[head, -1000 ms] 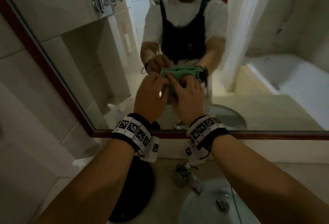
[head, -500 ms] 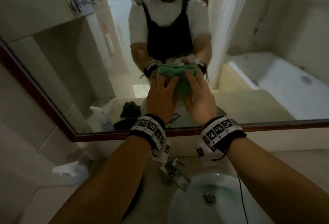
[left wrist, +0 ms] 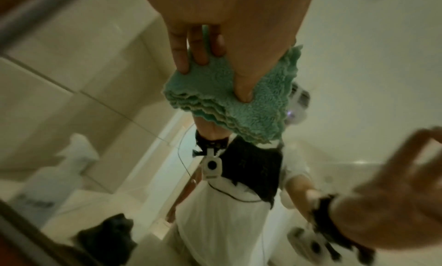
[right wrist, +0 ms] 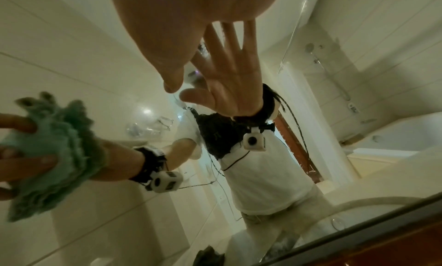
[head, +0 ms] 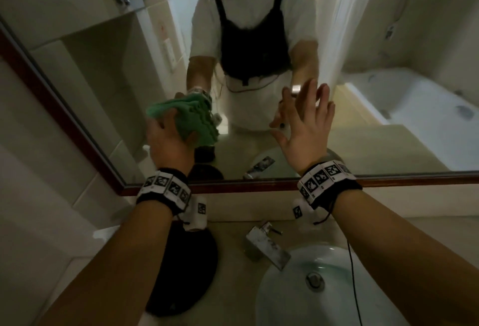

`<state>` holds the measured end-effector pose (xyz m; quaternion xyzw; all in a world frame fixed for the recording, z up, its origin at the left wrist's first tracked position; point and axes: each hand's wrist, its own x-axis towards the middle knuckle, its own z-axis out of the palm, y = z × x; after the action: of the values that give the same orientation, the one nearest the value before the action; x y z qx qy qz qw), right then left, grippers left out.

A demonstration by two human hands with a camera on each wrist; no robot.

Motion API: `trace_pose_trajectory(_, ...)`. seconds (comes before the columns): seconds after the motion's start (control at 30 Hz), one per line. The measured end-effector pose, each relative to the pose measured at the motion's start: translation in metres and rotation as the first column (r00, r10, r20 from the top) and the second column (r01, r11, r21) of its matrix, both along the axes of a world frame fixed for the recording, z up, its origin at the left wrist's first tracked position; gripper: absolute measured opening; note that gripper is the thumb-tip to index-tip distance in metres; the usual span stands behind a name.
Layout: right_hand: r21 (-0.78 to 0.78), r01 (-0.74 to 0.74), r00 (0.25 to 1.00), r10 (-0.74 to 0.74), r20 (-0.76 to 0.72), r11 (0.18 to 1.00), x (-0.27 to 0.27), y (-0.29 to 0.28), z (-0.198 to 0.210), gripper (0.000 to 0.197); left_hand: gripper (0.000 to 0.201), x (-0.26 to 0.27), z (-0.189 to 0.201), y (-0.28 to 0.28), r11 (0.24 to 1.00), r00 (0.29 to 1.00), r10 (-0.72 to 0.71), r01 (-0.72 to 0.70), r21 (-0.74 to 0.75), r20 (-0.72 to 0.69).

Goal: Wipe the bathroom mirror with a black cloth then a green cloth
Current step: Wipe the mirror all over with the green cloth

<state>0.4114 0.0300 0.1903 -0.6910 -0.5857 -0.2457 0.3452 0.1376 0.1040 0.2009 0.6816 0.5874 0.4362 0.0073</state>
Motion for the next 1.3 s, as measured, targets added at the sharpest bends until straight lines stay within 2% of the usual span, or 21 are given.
trace_pose_trajectory(0.17, 0.006, 0.043, 0.999, -0.043, 0.022, 0.999, -0.001, 0.006, -0.004, 0.092, 0.063, -0.022, 0.005, 0.005, 0.997, 0.999, 0.042, -0.044, 0.066, 0.028)
trace_pose_trajectory(0.3, -0.003, 0.043, 0.999, -0.043, 0.022, 0.999, -0.001, 0.009, -0.006, 0.092, 0.063, 0.003, 0.001, 0.004, 0.996, 0.997, -0.039, 0.033, 0.084, 0.071)
trace_pose_trajectory(0.5, -0.009, 0.048, 0.998, -0.048, 0.042, 0.999, 0.001, 0.011, -0.009, 0.089, 0.062, 0.088, 0.006, -0.024, 0.980, 0.974, -0.147, 0.167, 0.109, -0.172)
trace_pose_trajectory(0.67, -0.031, 0.066, 0.996, -0.064, 0.062, 0.997, 0.002, 0.008, -0.008, 0.088, 0.062, 0.107, 0.005, -0.028, 0.975, 0.964, -0.173, 0.197, 0.102, -0.204)
trace_pose_trajectory(0.77, -0.043, 0.083, 0.995, -0.081, 0.057, 0.996, -0.002, 0.005, -0.006, 0.091, 0.062, 0.093, 0.006, -0.024, 0.975, 0.959, -0.176, 0.201, 0.094, -0.221)
trace_pose_trajectory(0.9, -0.017, 0.084, 0.996, -0.084, -0.037, 0.996, -0.015, 0.002, -0.001, 0.093, 0.062, 0.057, 0.010, -0.015, 0.988, 0.983, -0.139, 0.147, 0.055, -0.122)
trace_pose_trajectory(0.97, 0.019, 0.034, 0.998, -0.033, -0.058, 0.999, -0.033, 0.003, 0.004, 0.092, 0.061, 0.032, 0.012, -0.009, 0.992, 0.989, -0.112, 0.117, 0.043, -0.101)
trace_pose_trajectory(1.1, 0.008, -0.044, 0.997, 0.043, 0.057, 0.999, -0.085, 0.016, 0.005, 0.096, 0.063, -0.020, 0.013, 0.009, 0.997, 0.996, -0.075, 0.076, 0.014, -0.056)
trace_pose_trajectory(1.2, -0.024, 0.011, 0.998, -0.009, 0.067, 1.000, -0.106, 0.028, -0.002, 0.101, 0.066, -0.062, 0.015, 0.022, 0.999, 0.999, -0.031, 0.031, 0.008, 0.020)
trace_pose_trajectory(1.3, -0.062, 0.050, 0.995, -0.044, 0.092, 0.997, -0.107, 0.037, -0.009, 0.106, 0.067, -0.105, 0.014, 0.032, 1.000, 1.000, 0.031, -0.031, 0.004, 0.001)
